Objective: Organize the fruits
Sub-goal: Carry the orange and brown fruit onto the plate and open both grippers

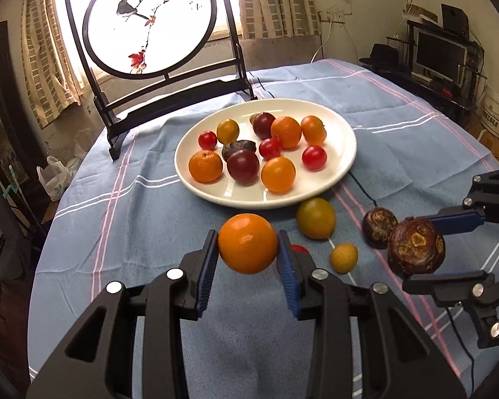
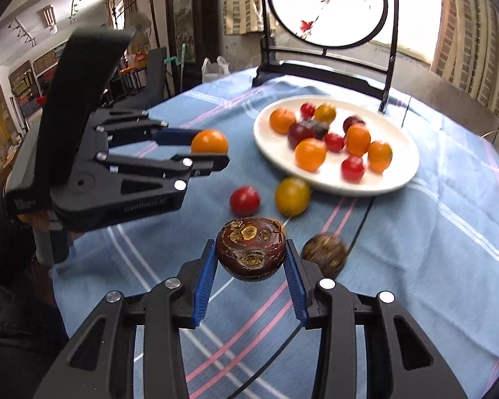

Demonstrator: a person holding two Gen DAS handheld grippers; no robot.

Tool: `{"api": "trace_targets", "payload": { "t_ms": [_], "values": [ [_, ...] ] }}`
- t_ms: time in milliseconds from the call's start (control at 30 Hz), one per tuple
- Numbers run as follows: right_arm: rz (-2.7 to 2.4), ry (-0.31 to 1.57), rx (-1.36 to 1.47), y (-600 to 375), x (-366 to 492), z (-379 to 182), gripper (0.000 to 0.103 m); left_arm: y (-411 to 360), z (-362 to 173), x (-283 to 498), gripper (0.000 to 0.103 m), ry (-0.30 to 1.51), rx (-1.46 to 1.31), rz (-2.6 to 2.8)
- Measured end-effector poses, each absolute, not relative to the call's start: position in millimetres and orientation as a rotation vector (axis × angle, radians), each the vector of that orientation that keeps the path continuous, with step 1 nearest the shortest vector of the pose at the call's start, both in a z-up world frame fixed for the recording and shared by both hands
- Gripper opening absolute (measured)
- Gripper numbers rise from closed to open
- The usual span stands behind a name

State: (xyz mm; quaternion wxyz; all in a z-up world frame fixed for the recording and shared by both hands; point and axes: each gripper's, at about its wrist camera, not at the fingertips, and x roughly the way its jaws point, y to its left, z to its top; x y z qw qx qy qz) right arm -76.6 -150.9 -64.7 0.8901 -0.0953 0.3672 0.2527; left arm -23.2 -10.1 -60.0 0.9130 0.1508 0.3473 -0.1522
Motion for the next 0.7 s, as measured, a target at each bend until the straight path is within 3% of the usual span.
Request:
{"api": "trace_targets", "payload": {
  "t_ms": [700],
  "values": [
    [0.477, 0.675, -0.120, -176.9, 9.5, -28.2, 0.041, -26.9, -25.3, 55.9, 0.035, 0.646, 0.264, -0.278]
  ]
}}
